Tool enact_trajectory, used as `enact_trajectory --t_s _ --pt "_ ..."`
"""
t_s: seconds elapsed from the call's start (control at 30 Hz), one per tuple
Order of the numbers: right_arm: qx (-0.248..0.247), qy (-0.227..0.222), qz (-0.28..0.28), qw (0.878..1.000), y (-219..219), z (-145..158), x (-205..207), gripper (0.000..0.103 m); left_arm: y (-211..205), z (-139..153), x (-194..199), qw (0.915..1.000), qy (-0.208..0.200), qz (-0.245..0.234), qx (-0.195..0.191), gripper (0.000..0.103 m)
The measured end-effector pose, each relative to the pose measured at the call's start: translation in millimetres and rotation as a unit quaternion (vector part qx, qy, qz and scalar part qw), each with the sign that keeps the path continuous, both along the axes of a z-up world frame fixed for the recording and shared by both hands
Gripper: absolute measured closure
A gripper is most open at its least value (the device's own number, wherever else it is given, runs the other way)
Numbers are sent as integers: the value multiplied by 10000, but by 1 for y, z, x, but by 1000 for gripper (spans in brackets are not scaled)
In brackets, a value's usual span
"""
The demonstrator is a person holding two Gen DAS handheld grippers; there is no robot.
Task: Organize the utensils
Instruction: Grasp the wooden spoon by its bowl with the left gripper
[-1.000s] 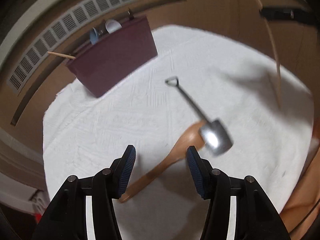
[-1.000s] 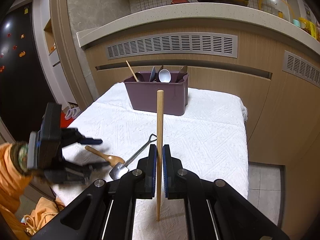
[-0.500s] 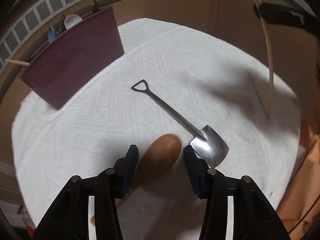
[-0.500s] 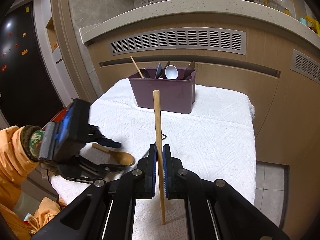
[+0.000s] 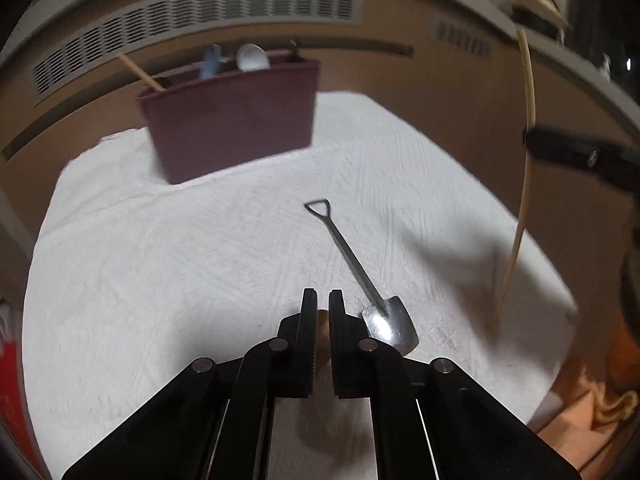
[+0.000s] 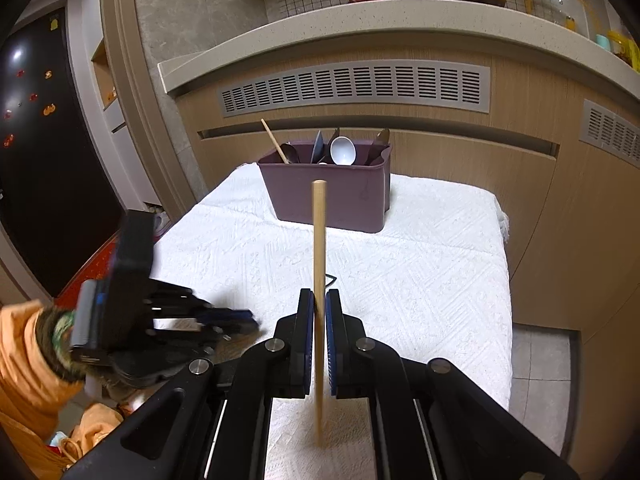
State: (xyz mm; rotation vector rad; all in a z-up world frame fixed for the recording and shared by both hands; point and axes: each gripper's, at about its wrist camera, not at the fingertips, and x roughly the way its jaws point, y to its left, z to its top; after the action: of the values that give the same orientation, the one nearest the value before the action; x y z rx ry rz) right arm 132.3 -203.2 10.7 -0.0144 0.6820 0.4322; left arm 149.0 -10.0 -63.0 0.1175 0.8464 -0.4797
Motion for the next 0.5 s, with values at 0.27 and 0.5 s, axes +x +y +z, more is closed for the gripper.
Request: enact_trajectory --t_s 0.27,0.5 --pt "-64 -11 -20 10000 0 2 -7 97 -5 6 -26 9776 -452 -1560 1335 34" --pt "-66 -3 80 9999 4 1 -5 97 -18 -32 10 9802 237 -1337 1441 43"
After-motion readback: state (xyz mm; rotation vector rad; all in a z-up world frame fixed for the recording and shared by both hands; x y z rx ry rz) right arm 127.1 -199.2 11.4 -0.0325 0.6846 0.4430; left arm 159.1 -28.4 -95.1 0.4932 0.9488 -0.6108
